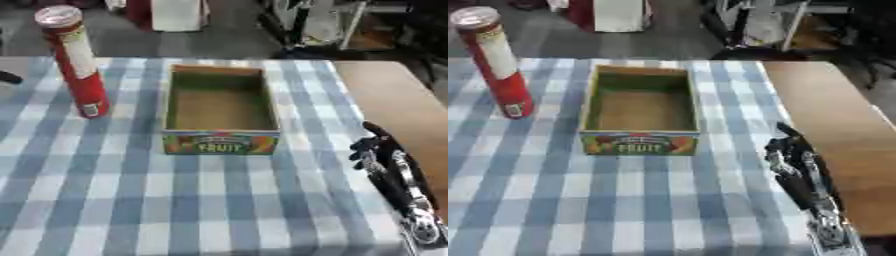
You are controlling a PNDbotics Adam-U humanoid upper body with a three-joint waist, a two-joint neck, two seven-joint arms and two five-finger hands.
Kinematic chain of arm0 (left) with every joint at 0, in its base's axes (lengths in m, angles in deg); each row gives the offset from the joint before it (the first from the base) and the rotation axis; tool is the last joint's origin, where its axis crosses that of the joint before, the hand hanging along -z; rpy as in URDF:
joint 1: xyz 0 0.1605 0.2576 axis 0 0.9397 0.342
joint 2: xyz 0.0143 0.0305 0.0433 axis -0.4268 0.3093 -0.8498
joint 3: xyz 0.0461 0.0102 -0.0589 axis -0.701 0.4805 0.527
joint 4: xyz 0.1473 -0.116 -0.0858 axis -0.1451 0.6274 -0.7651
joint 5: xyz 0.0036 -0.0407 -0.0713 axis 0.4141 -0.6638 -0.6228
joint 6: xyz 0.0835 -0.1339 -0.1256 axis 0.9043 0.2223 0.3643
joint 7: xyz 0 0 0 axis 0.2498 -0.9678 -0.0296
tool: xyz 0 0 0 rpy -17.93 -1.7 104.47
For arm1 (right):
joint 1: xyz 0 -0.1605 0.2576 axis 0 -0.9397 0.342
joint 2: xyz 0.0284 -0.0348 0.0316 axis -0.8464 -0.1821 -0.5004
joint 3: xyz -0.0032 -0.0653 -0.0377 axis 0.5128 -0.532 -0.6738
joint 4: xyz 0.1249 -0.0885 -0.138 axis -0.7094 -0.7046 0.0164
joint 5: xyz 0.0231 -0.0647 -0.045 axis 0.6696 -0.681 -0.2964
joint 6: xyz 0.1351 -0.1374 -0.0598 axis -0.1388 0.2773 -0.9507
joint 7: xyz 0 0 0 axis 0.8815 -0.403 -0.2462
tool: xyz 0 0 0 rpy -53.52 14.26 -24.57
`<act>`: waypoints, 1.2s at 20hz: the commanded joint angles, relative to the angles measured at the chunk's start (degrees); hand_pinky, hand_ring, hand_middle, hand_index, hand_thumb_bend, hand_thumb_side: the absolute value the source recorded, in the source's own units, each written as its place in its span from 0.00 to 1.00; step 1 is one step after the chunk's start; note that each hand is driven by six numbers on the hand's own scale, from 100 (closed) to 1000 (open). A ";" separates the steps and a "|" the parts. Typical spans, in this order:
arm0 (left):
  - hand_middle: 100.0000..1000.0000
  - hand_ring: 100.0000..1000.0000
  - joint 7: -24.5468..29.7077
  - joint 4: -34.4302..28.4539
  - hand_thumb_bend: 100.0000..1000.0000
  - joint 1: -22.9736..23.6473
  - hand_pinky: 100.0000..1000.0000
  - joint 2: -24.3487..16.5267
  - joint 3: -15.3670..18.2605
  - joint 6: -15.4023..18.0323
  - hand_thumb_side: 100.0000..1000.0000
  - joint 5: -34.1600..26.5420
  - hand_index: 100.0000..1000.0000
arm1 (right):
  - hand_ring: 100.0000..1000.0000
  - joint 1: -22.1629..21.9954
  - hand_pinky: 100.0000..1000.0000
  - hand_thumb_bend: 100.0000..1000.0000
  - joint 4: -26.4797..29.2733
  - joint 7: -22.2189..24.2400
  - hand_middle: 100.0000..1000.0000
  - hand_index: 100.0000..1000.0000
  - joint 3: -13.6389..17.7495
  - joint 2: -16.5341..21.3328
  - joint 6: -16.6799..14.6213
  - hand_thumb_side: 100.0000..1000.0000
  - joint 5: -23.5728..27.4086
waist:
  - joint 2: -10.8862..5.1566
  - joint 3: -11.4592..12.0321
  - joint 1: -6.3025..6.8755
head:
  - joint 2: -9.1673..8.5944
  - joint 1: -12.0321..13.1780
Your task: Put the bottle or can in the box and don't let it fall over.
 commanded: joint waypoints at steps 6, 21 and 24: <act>0.83 0.92 1.02 1.97 0.49 0.62 0.53 5.64 0.21 -0.82 0.96 0.38 0.89 | 0.52 0.48 0.42 0.00 0.63 -0.06 0.53 0.91 0.35 0.38 -0.13 0.78 0.16 | -0.41 0.24 -0.05 | -0.23 -0.09; 0.82 0.87 3.55 7.95 0.52 -10.89 0.64 -24.80 -2.55 -2.84 0.93 12.91 0.93 | 0.52 0.45 0.42 0.00 0.24 0.63 0.53 0.91 -0.37 1.17 -0.31 0.78 0.10 | -0.93 -1.54 0.94 | -0.07 0.03; 0.82 0.84 6.73 16.32 0.55 -18.39 0.69 -31.60 -5.86 -2.85 0.93 18.67 0.95 | 0.52 0.30 0.42 0.00 0.11 0.99 0.53 0.91 -0.78 1.49 -0.41 0.79 0.12 | -1.06 -2.20 1.25 | 0.13 0.18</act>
